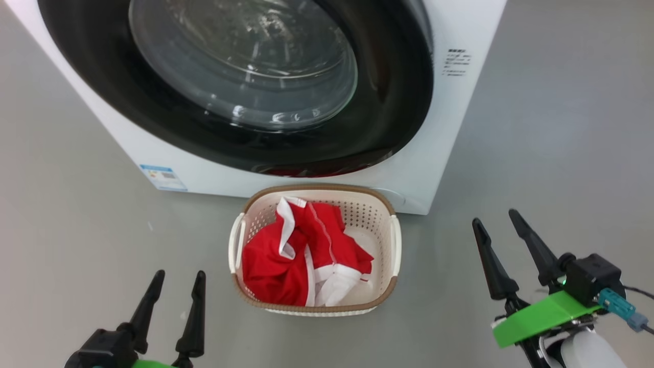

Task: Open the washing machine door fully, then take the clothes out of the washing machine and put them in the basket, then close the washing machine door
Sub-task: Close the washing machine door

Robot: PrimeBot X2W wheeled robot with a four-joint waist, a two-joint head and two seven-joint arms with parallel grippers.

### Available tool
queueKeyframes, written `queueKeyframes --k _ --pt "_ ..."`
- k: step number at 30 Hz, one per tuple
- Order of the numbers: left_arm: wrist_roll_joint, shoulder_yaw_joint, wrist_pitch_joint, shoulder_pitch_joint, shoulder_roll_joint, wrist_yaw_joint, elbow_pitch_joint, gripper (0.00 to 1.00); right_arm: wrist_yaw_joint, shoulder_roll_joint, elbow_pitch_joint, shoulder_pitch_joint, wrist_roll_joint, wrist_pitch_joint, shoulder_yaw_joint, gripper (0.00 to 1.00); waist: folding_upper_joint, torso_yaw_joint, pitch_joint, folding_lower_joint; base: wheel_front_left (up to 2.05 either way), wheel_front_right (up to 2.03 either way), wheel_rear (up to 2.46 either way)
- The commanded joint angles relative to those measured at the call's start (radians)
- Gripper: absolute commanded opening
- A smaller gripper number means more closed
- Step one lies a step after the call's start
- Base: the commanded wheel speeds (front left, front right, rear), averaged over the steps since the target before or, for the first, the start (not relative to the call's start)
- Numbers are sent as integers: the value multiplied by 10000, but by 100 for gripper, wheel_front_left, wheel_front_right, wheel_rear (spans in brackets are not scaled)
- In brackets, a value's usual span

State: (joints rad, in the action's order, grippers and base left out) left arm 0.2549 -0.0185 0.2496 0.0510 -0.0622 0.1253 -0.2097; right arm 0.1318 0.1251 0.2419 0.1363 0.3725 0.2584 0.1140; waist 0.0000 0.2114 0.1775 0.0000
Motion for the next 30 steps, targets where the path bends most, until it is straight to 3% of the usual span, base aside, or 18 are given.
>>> queueKeyframes --k 1,30 --pt "-1 388 122 8 -252 54 166 100 -11 19 -287 -169 86 34 168 100 0 -307 -273 0 0 0 0" --pt "-42 928 122 -1183 -512 54 390 100 -11 -222 -407 -2490 5 34 -746 100 0 -1678 -1479 0 0 0 0"
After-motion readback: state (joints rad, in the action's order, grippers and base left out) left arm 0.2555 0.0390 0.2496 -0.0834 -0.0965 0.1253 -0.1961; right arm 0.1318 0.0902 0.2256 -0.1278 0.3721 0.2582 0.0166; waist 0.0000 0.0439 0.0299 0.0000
